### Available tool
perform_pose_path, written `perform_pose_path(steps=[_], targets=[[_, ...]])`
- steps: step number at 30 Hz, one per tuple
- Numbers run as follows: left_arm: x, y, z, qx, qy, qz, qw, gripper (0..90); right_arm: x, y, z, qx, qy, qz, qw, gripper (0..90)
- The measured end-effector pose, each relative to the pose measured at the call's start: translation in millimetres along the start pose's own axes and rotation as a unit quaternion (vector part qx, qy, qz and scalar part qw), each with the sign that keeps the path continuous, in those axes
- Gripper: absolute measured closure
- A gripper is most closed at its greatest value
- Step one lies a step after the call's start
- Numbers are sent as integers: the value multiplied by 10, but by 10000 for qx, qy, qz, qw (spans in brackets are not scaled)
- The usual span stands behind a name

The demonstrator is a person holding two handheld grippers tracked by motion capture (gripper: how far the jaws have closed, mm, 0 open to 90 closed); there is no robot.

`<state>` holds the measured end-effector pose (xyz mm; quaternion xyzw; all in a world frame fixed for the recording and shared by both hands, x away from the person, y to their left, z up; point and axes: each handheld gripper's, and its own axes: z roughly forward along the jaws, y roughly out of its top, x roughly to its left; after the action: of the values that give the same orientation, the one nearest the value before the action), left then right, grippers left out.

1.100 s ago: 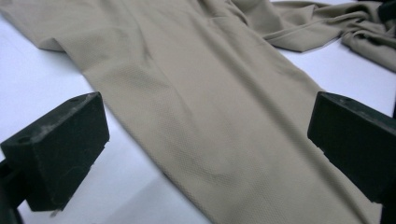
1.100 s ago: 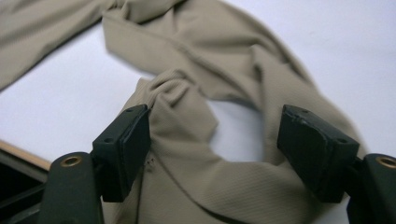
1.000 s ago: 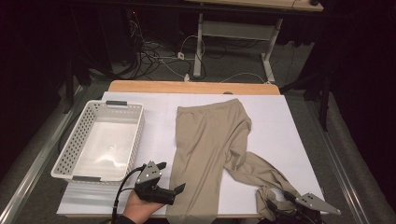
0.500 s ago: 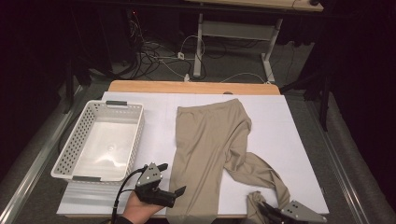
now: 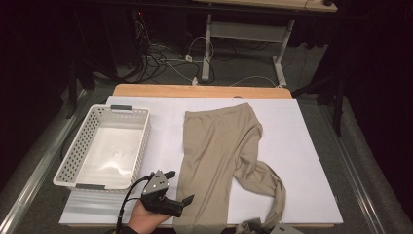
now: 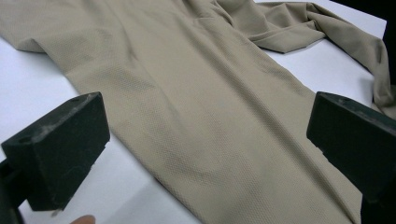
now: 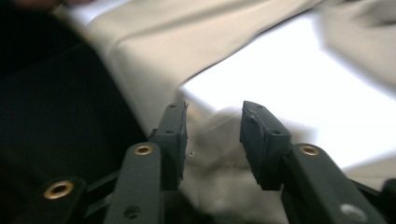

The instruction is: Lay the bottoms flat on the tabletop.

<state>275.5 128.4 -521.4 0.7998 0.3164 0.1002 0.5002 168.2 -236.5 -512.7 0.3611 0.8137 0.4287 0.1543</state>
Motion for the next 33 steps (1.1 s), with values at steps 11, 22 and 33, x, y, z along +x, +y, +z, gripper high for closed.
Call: perform_pose_path(steps=[11,22,33], targets=[[-9,4,10,49,27,28,10000,0,-618,-93,-27,164,-1414,490,9886,720],[-12,3,9,43,42,34,10000,0,-792,-51,-402,-471,-1539,722,9843,895],[-14,4,12,58,54,42,10000,0,-1046,-209,-413,-327,-1726,1144,9778,716]])
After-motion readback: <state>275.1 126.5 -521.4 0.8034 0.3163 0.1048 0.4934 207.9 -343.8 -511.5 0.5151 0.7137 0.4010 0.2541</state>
